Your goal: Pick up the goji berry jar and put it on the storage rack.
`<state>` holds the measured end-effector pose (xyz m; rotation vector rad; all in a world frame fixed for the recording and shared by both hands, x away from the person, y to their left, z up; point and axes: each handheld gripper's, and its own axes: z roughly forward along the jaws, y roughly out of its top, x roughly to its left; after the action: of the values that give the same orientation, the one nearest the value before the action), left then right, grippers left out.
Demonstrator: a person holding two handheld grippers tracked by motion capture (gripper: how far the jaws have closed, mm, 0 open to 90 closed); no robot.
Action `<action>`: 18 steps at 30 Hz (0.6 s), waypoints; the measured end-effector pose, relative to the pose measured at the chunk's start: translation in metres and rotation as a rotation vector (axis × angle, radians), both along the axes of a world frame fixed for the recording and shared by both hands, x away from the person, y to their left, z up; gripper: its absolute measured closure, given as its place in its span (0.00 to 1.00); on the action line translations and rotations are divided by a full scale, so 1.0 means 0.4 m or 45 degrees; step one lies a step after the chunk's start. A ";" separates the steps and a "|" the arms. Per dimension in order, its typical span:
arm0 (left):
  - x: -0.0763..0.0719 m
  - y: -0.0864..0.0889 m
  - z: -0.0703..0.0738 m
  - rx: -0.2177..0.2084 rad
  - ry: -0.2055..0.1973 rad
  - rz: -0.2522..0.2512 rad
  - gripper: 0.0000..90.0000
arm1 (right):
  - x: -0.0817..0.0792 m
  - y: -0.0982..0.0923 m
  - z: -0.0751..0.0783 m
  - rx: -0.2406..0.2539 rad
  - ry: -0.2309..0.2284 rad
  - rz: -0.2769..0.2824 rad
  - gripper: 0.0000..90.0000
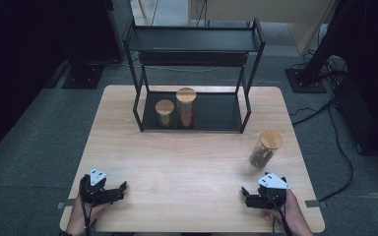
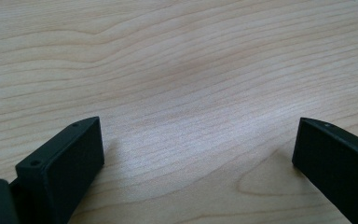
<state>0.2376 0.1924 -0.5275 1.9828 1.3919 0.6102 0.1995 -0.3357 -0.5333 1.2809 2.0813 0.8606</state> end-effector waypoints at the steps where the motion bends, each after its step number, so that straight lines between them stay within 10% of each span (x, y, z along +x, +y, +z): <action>1: 0.000 0.000 0.000 0.000 -0.001 0.001 0.02 | 0.000 -0.004 0.000 0.000 0.001 -0.003 0.02; 18: 0.000 0.000 0.000 0.000 -0.002 0.002 0.02 | -0.008 -0.098 -0.001 -0.005 -0.005 -0.080 0.01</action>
<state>0.2376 0.1925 -0.5276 1.9814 1.3925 0.6125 0.1964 -0.3748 -0.5337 1.3337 2.0278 0.8300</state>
